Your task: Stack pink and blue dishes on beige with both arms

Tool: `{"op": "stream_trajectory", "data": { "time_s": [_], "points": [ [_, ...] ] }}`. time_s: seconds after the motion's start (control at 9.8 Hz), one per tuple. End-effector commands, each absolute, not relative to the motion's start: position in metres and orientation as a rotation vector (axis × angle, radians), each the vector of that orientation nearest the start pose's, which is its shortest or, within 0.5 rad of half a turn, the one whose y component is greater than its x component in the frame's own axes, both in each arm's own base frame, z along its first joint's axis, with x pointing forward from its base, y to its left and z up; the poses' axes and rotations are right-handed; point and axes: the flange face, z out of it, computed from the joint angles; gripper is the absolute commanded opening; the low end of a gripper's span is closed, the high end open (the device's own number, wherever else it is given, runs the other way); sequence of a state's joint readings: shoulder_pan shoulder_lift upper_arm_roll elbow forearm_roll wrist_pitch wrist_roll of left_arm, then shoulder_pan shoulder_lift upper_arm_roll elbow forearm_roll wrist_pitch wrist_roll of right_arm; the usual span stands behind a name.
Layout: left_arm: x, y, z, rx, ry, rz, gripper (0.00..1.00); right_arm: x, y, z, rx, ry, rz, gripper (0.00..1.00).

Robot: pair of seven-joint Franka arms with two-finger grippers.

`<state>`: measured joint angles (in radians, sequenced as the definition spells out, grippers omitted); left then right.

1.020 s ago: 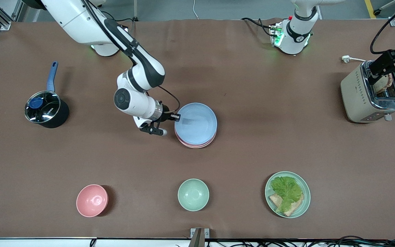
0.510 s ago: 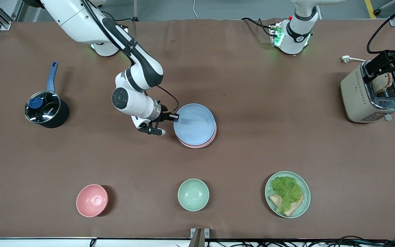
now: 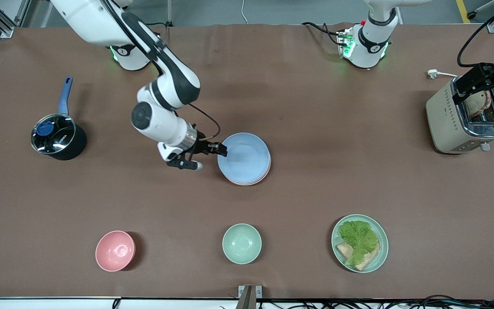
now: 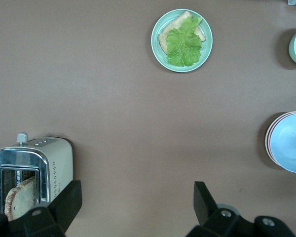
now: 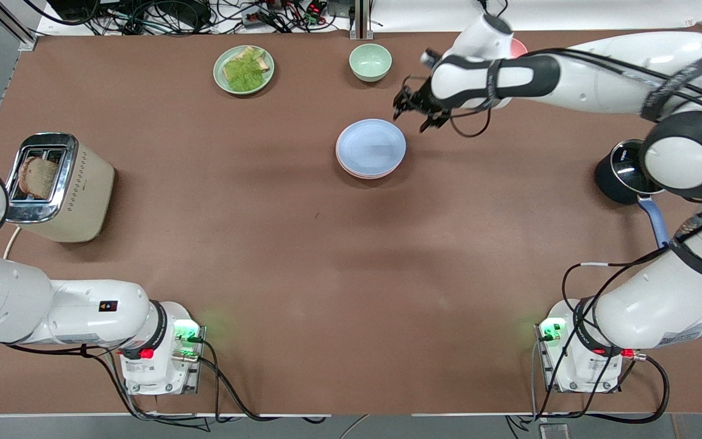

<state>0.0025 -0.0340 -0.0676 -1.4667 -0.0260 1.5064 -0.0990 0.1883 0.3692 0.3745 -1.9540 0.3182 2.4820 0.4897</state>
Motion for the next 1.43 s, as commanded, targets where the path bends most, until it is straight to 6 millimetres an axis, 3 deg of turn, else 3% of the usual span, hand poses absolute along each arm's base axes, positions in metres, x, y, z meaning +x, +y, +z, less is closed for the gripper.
{"op": "stream_trajectory", "data": {
  "time_s": [0.0,0.2,0.41,0.61,0.82,0.92,1.22,1.33],
  "points": [
    [0.533,-0.036,0.670,-3.180,-0.048,-0.035,1.00,0.549,0.251,0.416,-2.922,0.212,-0.087,1.00],
    [0.530,-0.034,0.667,-3.177,-0.047,0.007,1.00,0.567,0.179,0.491,-3.092,0.259,-0.154,1.00],
    [0.531,-0.031,0.667,-3.167,-0.037,0.003,1.00,0.572,0.110,0.553,-3.200,0.390,-0.199,1.00],
    [0.531,-0.031,0.665,-3.161,0.072,0.011,1.00,0.557,0.047,0.590,-3.228,0.262,-0.182,1.00],
    [0.533,-0.032,0.664,-3.162,0.016,0.014,1.00,0.541,0.009,0.644,-3.201,0.239,-0.082,1.00],
    [0.533,-0.032,0.663,-3.160,-0.006,0.016,1.00,0.533,0.005,0.664,-3.168,0.243,-0.045,1.00],
    [0.534,-0.033,0.662,-3.153,-0.005,0.016,1.00,0.531,-0.025,0.674,-3.084,0.319,-0.042,1.00],
    [0.534,-0.033,0.662,-3.153,-0.005,0.016,1.00,0.531,-0.025,0.674,-3.092,0.304,-0.036,1.00]
  ]
}}
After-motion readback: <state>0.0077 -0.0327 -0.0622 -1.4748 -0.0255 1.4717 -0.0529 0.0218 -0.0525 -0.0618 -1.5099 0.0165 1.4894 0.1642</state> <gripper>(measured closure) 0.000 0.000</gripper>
